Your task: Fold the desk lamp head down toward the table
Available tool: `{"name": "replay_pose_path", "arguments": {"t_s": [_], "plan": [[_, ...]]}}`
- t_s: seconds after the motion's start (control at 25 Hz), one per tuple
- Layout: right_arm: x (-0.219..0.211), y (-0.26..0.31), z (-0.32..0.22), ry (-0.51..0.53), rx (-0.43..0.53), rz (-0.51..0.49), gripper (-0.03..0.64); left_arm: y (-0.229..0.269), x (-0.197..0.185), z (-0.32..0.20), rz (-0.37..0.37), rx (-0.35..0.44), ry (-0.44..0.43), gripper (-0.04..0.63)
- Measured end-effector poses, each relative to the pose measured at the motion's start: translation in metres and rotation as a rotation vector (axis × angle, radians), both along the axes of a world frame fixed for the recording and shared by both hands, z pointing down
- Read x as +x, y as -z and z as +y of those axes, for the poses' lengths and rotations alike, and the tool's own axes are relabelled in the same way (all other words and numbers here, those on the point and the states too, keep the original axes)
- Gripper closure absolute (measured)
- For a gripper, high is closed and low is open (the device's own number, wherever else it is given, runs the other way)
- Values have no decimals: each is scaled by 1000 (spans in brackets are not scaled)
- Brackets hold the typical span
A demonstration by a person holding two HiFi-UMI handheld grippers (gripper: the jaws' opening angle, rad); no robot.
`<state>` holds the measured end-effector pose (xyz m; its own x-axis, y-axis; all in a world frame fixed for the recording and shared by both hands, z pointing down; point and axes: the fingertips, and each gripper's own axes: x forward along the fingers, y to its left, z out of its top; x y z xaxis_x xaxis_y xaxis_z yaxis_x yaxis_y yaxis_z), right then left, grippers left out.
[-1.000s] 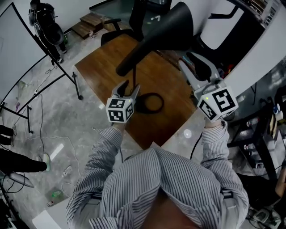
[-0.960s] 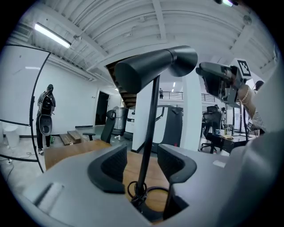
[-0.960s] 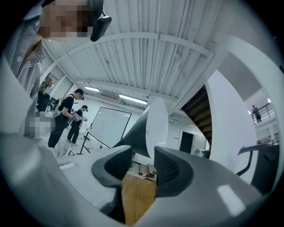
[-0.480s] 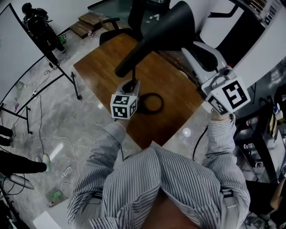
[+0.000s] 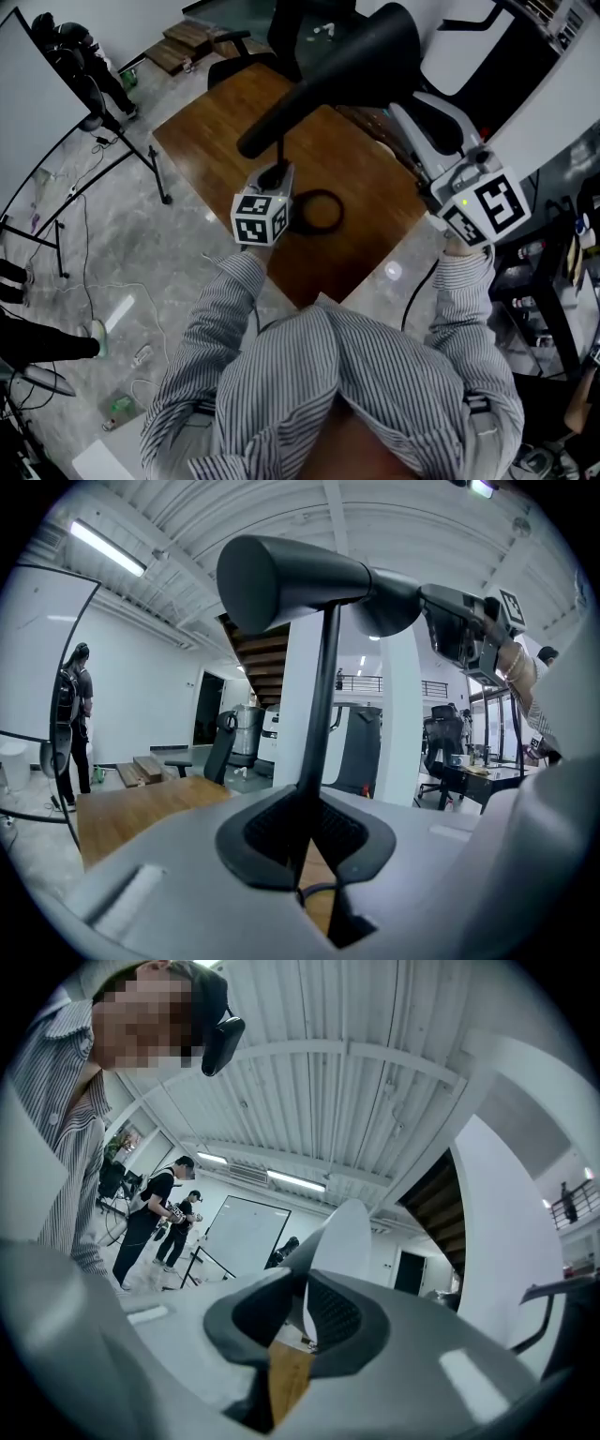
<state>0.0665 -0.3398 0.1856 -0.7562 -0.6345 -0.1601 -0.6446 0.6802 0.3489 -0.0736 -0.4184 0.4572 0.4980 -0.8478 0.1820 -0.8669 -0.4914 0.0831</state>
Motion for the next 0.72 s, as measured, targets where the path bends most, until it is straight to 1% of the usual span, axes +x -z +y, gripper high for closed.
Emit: {"name": "replay_pose_path", "arguments": {"t_s": [0.28, 0.52, 0.72], "plan": [[18, -29, -2, -36, -61, -87, 568, -1, 1, 1, -2, -4, -5, 560], [25, -47, -3, -60, -87, -206, 574, 1, 0, 0, 5, -6, -2, 560], [30, -79, -6, -72, -186, -274, 575, 2, -2, 0, 10, -7, -3, 561]]}}
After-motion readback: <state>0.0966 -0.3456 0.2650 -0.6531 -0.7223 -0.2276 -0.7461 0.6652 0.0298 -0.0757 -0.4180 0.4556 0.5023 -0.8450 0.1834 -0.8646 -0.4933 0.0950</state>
